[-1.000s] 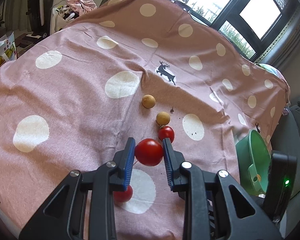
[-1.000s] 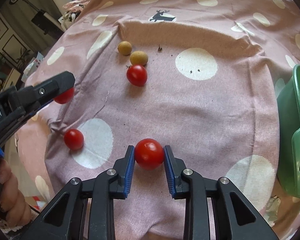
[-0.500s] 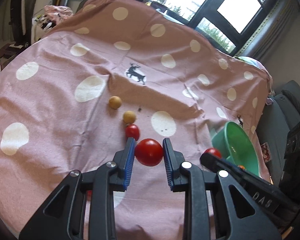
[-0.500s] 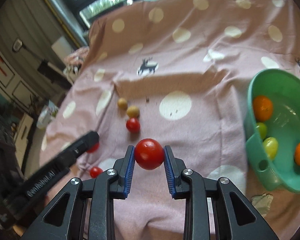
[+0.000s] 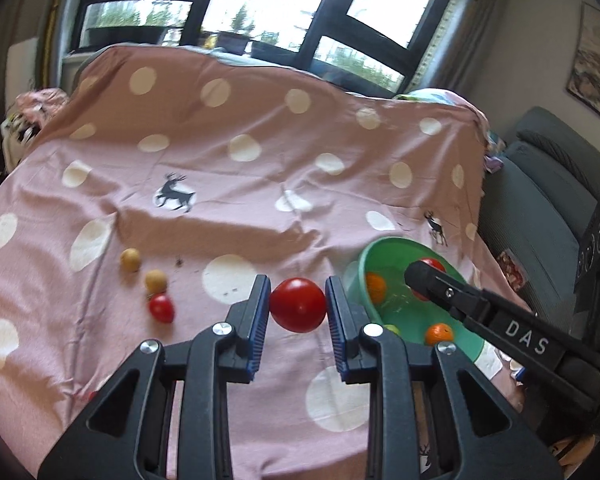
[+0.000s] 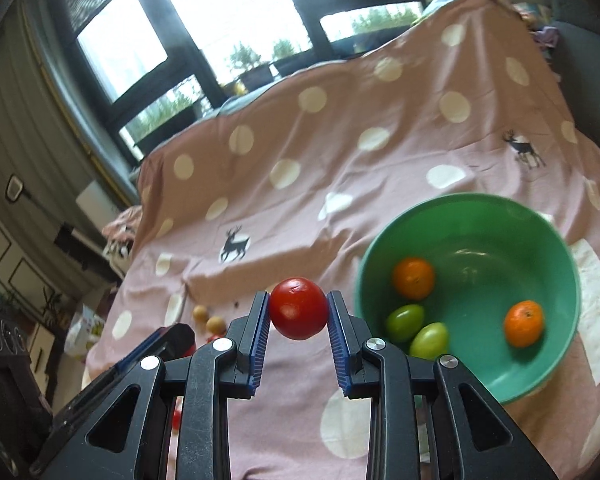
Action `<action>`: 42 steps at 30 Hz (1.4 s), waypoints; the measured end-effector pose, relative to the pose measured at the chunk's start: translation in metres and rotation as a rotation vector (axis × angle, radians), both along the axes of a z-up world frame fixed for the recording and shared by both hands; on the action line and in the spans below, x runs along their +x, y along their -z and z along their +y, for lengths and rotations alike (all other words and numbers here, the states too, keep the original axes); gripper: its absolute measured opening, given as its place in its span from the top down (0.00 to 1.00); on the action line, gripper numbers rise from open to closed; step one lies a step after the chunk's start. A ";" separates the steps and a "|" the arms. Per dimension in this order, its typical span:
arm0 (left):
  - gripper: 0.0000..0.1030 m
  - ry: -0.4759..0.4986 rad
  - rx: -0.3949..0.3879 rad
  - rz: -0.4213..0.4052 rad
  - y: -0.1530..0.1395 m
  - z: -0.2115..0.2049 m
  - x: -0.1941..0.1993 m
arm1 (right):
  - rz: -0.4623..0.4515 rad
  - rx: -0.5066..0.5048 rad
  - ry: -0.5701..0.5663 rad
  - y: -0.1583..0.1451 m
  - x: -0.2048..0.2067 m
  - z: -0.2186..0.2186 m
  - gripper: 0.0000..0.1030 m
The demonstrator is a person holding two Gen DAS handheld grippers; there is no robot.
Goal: Organize fruits
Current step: 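Carry the tomato with the right tool over the basin while the left tool carries its tomato, then lower both tomatoes into the green basin and open both tools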
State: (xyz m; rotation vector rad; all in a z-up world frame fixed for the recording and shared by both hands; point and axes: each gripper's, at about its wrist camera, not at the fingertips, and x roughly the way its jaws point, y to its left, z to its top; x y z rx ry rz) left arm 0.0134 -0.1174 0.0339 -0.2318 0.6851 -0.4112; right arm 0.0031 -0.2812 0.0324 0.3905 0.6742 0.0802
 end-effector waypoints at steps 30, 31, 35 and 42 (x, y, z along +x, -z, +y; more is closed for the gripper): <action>0.73 0.398 0.050 0.124 0.040 -0.123 0.028 | 0.199 0.135 0.426 0.036 -0.013 -0.101 0.70; 0.73 0.402 0.053 0.130 0.041 -0.124 0.029 | 0.203 0.131 0.429 0.036 -0.012 -0.101 0.70; 0.73 0.415 0.054 0.149 0.046 -0.127 0.030 | 0.214 0.115 0.437 0.038 -0.011 -0.101 0.70; 0.73 0.428 0.055 0.168 0.051 -0.130 0.031 | 0.243 0.101 0.432 0.042 -0.006 -0.098 0.70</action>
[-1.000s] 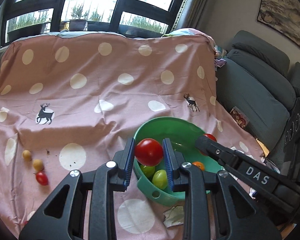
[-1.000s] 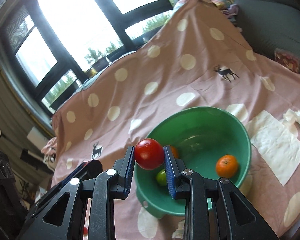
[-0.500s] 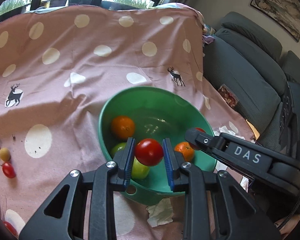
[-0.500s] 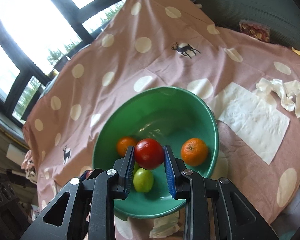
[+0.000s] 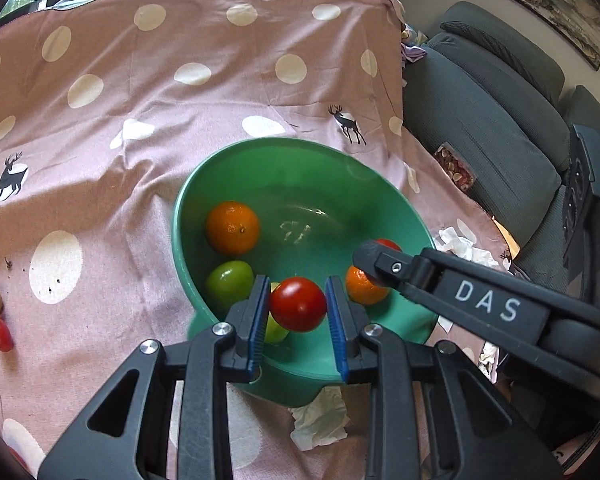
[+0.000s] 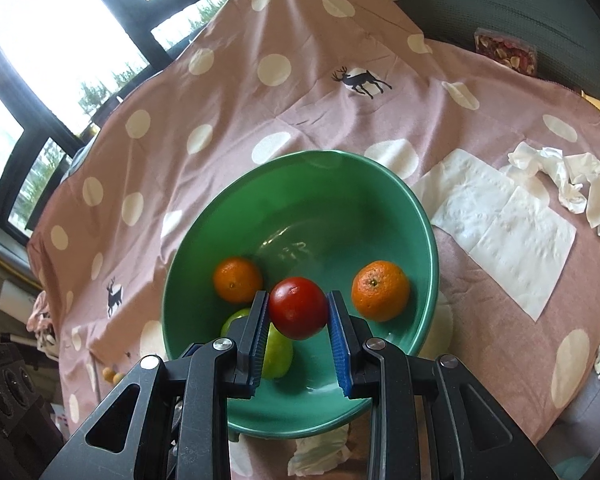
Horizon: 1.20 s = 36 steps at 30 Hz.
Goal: Organize fruits
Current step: 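Lower both tomatoes into the green basin and open both tools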
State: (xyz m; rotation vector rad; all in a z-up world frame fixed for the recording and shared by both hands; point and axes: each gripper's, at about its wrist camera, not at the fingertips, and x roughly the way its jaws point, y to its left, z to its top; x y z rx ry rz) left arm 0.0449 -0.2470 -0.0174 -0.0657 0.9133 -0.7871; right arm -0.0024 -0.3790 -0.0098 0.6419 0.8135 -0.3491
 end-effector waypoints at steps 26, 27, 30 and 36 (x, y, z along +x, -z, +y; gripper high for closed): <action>0.67 0.007 -0.001 0.023 0.005 -0.002 0.002 | 0.062 -0.007 -0.050 0.009 0.009 0.007 0.70; 0.64 0.007 -0.005 0.025 0.003 0.000 0.001 | 0.053 -0.012 -0.052 0.008 0.009 0.007 0.70; 0.53 -0.004 -0.012 0.001 -0.005 0.006 -0.002 | 0.027 -0.046 -0.045 0.002 0.007 0.010 0.68; 0.42 -0.063 -0.025 -0.023 -0.020 0.032 -0.005 | -0.050 -0.083 -0.058 -0.012 0.003 0.016 0.62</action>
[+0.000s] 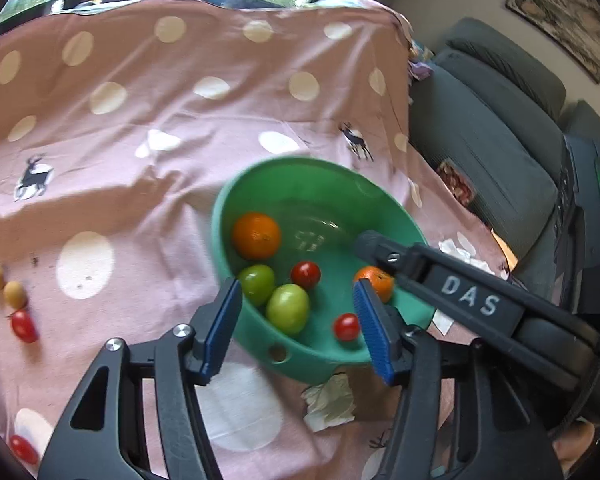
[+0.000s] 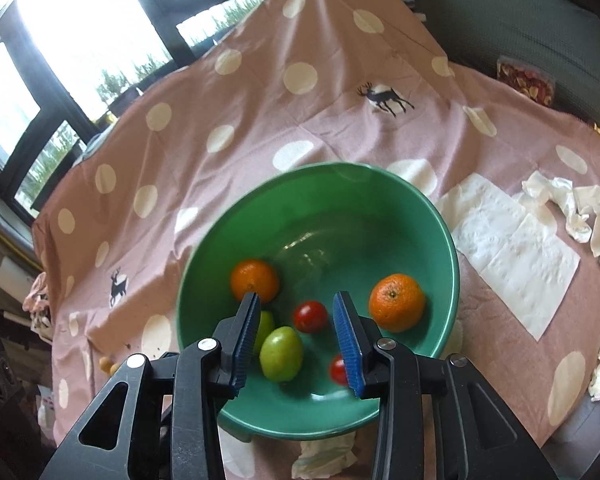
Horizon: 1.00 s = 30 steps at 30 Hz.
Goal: Organize fruits
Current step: 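Lower both tomatoes into the green basin and open both tools, then grasp a red tomato with the right tool while the left tool grasps another tomato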
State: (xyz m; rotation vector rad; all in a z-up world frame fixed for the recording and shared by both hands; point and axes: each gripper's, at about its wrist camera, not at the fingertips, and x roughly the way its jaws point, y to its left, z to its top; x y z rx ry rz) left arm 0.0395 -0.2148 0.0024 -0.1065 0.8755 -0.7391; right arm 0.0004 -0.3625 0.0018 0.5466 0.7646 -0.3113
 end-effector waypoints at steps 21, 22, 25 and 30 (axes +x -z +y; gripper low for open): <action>0.34 -0.515 0.072 0.044 -0.005 0.168 0.020 | -0.144 -0.031 -0.162 -0.025 0.001 0.050 0.55; 0.35 -0.542 0.086 0.058 -0.002 0.175 0.023 | -0.146 -0.028 -0.181 -0.026 0.002 0.054 0.55; 0.35 -0.605 0.104 0.088 0.005 0.192 0.032 | -0.146 -0.014 -0.241 -0.026 0.006 0.067 0.55; 0.36 -0.645 0.047 0.177 0.019 0.216 0.043 | -0.135 0.008 -0.347 -0.024 0.016 0.095 0.55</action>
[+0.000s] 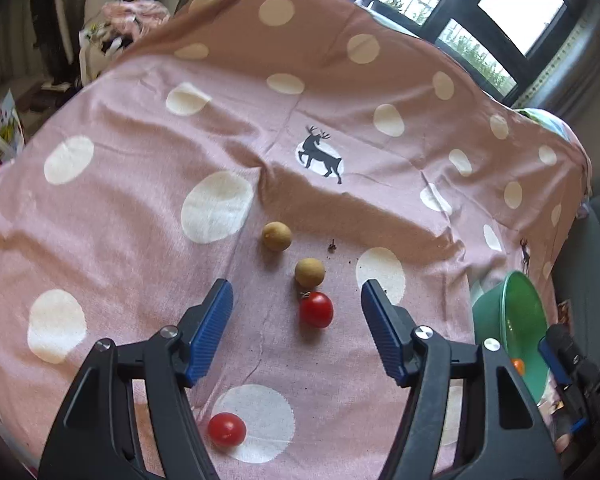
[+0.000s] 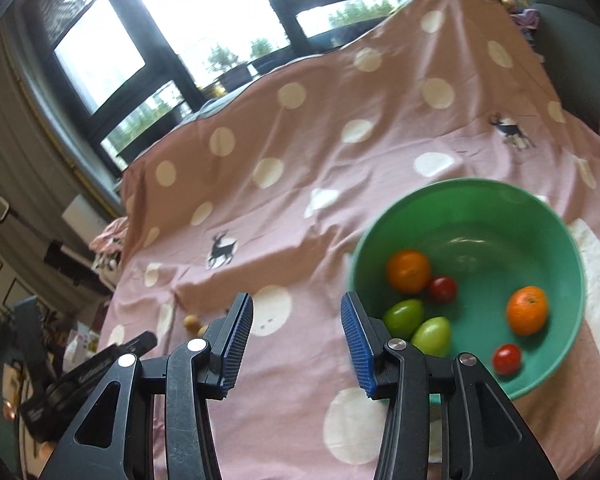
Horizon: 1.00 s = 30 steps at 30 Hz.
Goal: Organize fruits
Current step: 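Grasp a red tomato with the right tool while the left tool grasps another tomato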
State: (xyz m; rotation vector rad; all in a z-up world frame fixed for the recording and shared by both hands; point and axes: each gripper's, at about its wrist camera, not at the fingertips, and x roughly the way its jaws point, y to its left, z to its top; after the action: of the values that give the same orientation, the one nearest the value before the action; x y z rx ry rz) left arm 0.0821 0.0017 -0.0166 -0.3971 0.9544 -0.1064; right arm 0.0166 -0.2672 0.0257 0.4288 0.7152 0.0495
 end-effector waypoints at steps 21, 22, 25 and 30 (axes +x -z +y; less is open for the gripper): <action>0.49 -0.017 -0.117 0.048 0.002 0.041 0.003 | 0.278 -0.080 -0.428 0.080 0.095 0.131 0.58; 0.49 -0.024 -0.114 0.055 0.002 0.043 0.001 | 0.286 -0.074 -0.432 0.084 0.097 0.132 0.59; 0.50 -0.034 -0.087 0.063 -0.001 0.046 -0.007 | 0.294 -0.064 -0.452 0.092 0.100 0.136 0.60; 0.51 -0.020 -0.073 0.050 0.002 0.046 -0.035 | 0.307 -0.100 -0.460 0.102 0.101 0.145 0.69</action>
State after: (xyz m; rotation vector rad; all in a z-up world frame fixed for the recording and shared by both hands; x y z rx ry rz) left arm 0.0469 0.0475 -0.0188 -0.4777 0.9978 -0.1140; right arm 0.1171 -0.1222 -0.0760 0.1695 1.1046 0.3859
